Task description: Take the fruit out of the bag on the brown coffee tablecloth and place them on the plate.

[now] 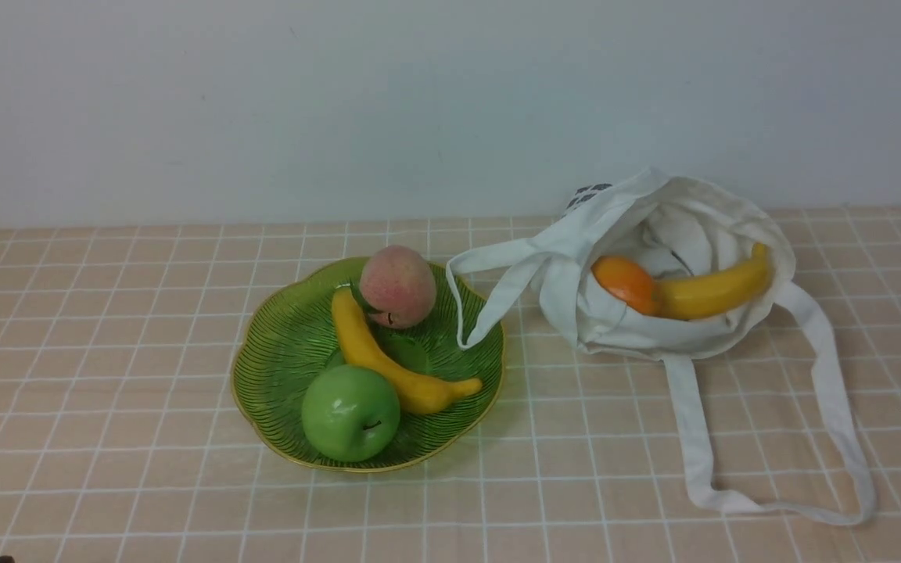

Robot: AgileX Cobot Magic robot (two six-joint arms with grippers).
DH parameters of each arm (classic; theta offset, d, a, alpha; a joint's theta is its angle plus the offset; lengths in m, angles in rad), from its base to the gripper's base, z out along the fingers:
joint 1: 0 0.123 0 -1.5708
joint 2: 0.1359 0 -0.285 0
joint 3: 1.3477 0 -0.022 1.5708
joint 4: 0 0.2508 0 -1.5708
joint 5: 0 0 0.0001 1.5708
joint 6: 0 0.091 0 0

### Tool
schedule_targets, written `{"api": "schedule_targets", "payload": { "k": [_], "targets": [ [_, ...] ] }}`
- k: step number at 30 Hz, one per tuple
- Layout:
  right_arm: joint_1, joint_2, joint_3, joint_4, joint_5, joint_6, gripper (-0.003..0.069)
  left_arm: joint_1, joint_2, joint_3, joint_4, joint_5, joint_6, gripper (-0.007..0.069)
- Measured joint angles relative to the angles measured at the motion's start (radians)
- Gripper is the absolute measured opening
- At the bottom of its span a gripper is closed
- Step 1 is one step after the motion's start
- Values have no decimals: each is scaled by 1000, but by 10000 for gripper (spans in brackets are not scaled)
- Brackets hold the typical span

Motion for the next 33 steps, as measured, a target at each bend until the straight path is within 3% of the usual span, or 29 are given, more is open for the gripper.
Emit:
{"api": "schedule_targets", "payload": {
  "k": [6,23,29,33],
  "targets": [
    [0,-78,110,1,-17,0,-13,0,0,0,0,0,0,-8],
    [0,-77,158,-44,-14,-38,-13,0,0,0,0,0,0,-8],
    [0,-77,159,121,-14,-285,-13,0,0,0,0,0,0,-8],
    [0,-77,159,191,-6,-369,-13,0,0,0,0,0,0,-8]
  ]
}}
